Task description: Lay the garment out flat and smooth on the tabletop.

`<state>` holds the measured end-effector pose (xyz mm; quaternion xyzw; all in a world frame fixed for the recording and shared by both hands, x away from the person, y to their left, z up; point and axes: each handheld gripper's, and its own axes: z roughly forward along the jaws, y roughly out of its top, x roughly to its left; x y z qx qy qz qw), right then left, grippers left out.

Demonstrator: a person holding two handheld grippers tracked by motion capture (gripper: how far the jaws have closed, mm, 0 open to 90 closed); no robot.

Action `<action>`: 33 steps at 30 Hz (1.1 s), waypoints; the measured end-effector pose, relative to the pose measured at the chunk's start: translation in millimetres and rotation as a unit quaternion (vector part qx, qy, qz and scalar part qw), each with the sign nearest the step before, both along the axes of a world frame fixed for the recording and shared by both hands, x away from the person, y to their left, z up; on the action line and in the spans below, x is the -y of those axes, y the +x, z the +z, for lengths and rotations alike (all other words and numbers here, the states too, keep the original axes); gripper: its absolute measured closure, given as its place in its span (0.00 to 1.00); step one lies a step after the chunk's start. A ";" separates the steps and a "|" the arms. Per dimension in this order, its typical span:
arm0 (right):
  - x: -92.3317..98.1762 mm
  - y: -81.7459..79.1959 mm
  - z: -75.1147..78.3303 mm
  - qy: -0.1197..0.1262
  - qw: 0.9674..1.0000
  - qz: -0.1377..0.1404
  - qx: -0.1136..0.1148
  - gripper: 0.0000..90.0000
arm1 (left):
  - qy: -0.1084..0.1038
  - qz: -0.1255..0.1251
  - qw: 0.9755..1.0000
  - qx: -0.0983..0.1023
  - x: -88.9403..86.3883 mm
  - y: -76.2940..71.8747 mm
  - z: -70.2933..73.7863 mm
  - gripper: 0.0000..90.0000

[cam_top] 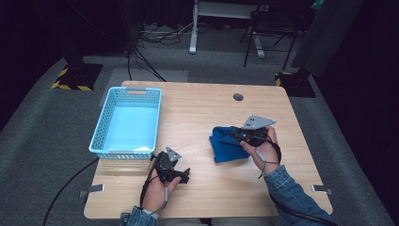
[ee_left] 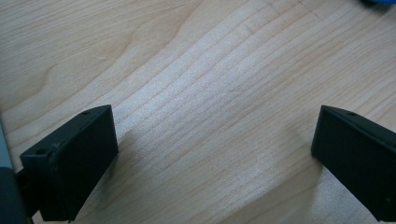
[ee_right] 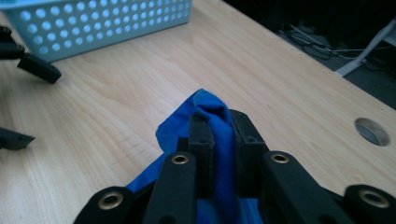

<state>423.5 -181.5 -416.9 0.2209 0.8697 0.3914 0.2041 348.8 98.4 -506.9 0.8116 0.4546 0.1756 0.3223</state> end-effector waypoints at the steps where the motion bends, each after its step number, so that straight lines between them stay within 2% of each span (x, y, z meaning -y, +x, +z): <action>1: 27.3 0.8 14.5 0.043 0.998 -0.033 0.014 0.89 | -0.002 0.002 1.000 0.000 0.3 -0.1 -0.1 0.00; 11: 76.3 2.6 24.2 0.090 0.992 -0.089 0.016 0.89 | 0.000 -0.003 1.000 0.000 -0.2 0.4 0.1 0.00; 17: 110.7 2.0 21.8 0.119 0.984 -0.130 0.008 0.87 | 0.000 -0.004 1.000 0.000 -0.3 0.5 0.1 0.00; 19: 124.3 0.5 19.4 0.120 0.982 -0.147 0.008 0.85 | 0.000 -0.004 1.000 0.000 -0.4 0.5 0.1 0.00; 20: 131.9 -0.9 17.8 0.119 0.980 -0.159 0.008 0.79 | 0.000 -0.004 1.000 0.000 -0.4 0.5 0.1 0.00; 22: 150.9 -4.4 13.9 0.106 0.975 -0.194 0.013 0.58 | 0.001 -0.005 1.000 0.000 -0.4 0.6 0.2 0.00; 25: 191.0 -13.9 11.7 0.077 0.962 -0.261 0.012 0.36 | 0.000 -0.005 1.000 -0.001 -0.2 0.7 0.2 0.00; 26: 204.1 -18.0 11.9 0.077 0.957 -0.281 0.013 0.31 | -0.001 -0.004 1.000 0.000 0.4 0.8 0.0 0.01; 27: 215.3 -22.1 12.2 0.075 0.952 -0.295 0.014 0.29 | -0.001 -0.006 1.000 0.000 1.3 1.2 0.1 0.01; 30: 236.4 -31.5 12.5 0.074 0.948 -0.308 0.018 0.28 | -0.001 -0.026 1.000 0.007 6.7 2.6 0.7 0.03; 33: 245.0 -35.2 9.8 0.080 0.948 -0.307 0.019 0.28 | 0.003 -0.040 0.999 0.014 15.0 2.6 2.6 0.10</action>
